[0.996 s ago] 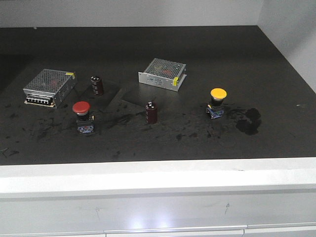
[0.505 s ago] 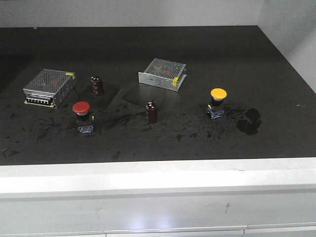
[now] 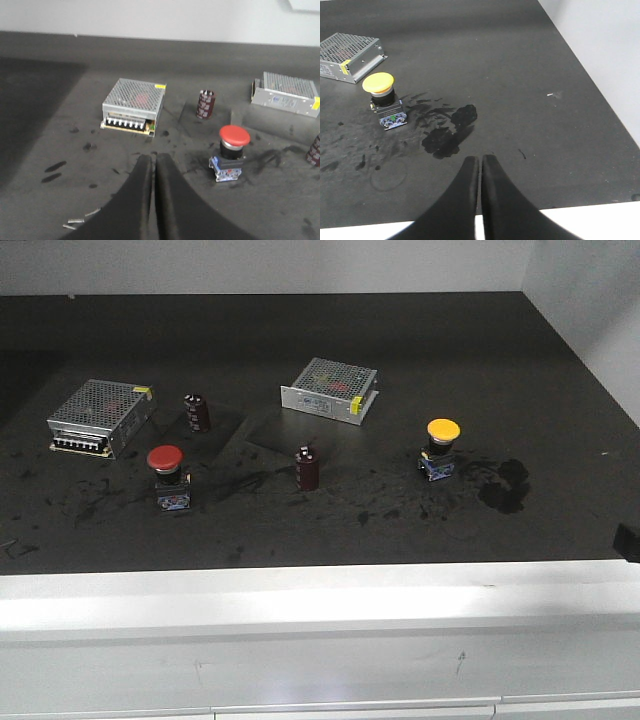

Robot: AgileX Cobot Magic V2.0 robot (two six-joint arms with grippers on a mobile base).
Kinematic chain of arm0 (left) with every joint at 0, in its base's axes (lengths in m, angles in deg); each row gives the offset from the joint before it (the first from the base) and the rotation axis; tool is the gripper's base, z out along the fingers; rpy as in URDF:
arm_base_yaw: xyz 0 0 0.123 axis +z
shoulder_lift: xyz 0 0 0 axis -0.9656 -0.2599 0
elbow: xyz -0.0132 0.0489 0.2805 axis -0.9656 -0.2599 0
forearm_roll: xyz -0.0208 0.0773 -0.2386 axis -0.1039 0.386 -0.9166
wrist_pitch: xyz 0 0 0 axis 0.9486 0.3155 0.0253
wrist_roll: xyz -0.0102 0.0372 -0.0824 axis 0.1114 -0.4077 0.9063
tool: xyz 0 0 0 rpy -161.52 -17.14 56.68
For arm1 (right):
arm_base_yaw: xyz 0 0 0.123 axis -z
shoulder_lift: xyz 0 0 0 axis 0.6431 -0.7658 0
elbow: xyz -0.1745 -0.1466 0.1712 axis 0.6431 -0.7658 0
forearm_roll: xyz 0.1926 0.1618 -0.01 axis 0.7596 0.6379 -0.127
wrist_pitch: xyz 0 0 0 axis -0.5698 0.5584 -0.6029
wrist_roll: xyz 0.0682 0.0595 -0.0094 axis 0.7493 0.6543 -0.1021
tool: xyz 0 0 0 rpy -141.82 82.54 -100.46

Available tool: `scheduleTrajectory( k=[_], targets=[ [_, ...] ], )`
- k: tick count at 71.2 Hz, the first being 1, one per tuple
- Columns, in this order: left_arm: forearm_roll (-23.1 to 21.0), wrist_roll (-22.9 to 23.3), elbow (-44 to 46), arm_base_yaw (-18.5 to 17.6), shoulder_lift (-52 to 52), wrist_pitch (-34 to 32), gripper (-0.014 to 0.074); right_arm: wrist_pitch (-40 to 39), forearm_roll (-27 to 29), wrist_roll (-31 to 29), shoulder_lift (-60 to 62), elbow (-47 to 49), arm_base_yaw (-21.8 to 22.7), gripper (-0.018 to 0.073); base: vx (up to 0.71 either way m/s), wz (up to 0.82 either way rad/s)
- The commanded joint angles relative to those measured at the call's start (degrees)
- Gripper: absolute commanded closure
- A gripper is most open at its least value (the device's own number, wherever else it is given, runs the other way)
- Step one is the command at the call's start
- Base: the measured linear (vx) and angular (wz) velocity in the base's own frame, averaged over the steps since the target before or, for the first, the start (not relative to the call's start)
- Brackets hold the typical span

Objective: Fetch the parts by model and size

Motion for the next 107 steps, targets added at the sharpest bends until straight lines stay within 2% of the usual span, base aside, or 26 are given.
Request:
scheduleTrajectory(
  k=[1,6,12,21,28,41,51,56,61,72,84,95,107],
  targets=[
    [-0.3,0.4,2.0,-0.3,-0.3,-2.6,0.0603,-3.3,0.3,-0.6,0.0,2.0,-0.1,0.0569,0.00,0.00],
    [-0.3,0.4,2.0,-0.3,-0.3,-1.6,0.0601,-3.4,-0.1,-1.0,0.0,2.0,-1.2,0.0565,0.00,0.00],
    [-0.3,0.4,2.0,-0.4,-0.3,-1.6,0.0592,-3.7,-1.2,-3.5,0.0,2.1,-5.0,0.0545,0.00,0.00],
    [0.2,-1.1,2.3,-1.0,-1.0,-1.4,0.0524,-4.1,-1.3,-5.1,-0.5,2.1,-9.7,0.0464,0.00,0.00],
    [0.2,-1.6,3.7,-2.1,-2.1,0.3,0.0419,-5.2,-0.7,-4.7,-0.9,2.1,-10.5,0.0363,0.00,0.00],
    [0.1,-1.6,7.3,-2.6,-5.1,4.9,0.0155,-6.0,0.3,-4.7,-2.1,2.1,-10.5,0.0132,0.00,0.00],
    [0.0,-1.6,9.7,-2.7,-7.5,6.9,0.0027,-6.4,0.3,-4.7,-2.1,2.1,-10.5,0.0040,0.00,0.00],
    [-0.2,-1.8,12.2,-3.4,-9.4,9.0,0.0008,-6.5,0.3,-4.7,-2.1,2.1,-10.5,0.0033,0.00,0.00],
    [-0.3,-3.0,16.6,-4.4,-12.1,13.7,0.0007,-6.5,0.3,-4.7,-2.1,2.1,-10.5,0.0034,0.00,0.00],
    [-0.5,-4.5,29.1,-7.0,-20.6,24.4,0.0007,-6.4,0.3,-4.7,-2.1,2.1,-10.5,0.0034,0.00,0.00],
    [-0.5,-4.6,42.4,-10.9,-30.5,31.4,0.0007,-6.4,0.3,-4.8,-2.1,2.1,-10.5,0.0034,0.00,0.00],
    [-0.3,-3.8,52.1,-14.1,-39.9,38.0,0.0007,-6.4,0.3,-4.8,-2.1,2.1,-10.5,0.0034,0.00,0.00],
    [0.5,0.5,61.6,-15.1,-50.0,46.1,0.0007,-6.4,0.3,-4.8,-2.1,2.1,-10.5,0.0034,0.00,0.00]
  ],
)
